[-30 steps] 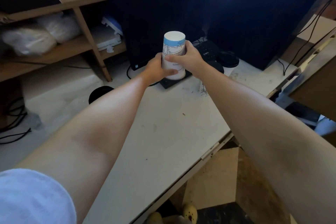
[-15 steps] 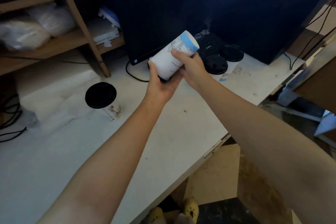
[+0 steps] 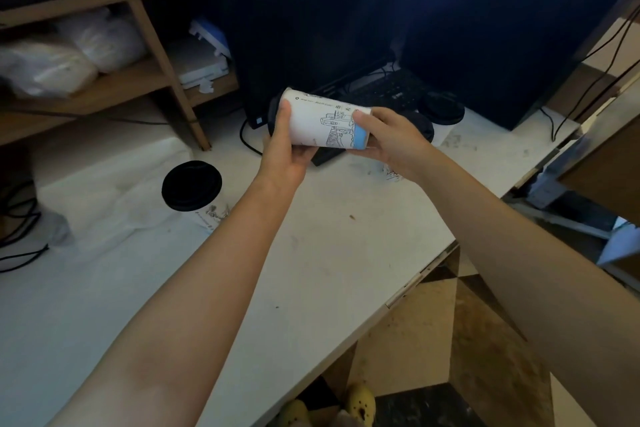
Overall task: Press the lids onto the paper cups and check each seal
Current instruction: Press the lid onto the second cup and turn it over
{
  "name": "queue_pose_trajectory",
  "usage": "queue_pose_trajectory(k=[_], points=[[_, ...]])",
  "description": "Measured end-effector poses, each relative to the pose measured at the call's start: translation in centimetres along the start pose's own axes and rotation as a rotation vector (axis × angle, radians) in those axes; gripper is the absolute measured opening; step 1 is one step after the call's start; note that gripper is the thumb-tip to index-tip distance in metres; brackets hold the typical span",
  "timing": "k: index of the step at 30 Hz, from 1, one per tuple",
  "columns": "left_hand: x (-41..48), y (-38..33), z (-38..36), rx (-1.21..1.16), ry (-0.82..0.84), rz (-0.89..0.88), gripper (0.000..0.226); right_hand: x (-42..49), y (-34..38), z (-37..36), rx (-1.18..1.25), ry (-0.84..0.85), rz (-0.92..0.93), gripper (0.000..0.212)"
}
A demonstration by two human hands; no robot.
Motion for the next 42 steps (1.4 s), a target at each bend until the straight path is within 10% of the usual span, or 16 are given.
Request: queue_pose_trajectory(k=[14,22,28,42], points=[[-0.9,-2.6,-1.8,0.456,0.071,-0.24,0.045,1.7,3.6,-0.6,-0.819,0.249,0.144,0.061],[-0.9,-3.6,-2.8,0.451,0.131,-0.322,0.08,1.4,2.1,-1.6,-0.525,0.091,0.268,0.066],[-1.5,-3.6,-3.1,0.564,0.261,-0.239,0.063,0.7,0.7,-2.9,-0.228,0.088,0.318,0.067],[-2.9,-6.9,-0.5,0.786,0.251,-0.339,0.072,0.6,6.4,-4.8,-0.449,0.283,0.548,0.073]])
Point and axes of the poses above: each hand's wrist, its own x-axis towards the middle knuckle, its own z-axis out of the back of the hand, y = z × x, the point moved 2 cm from there along x, towards the middle knuckle, and after that the axes turned 2 degrees about -z, right-handed, at the moved point
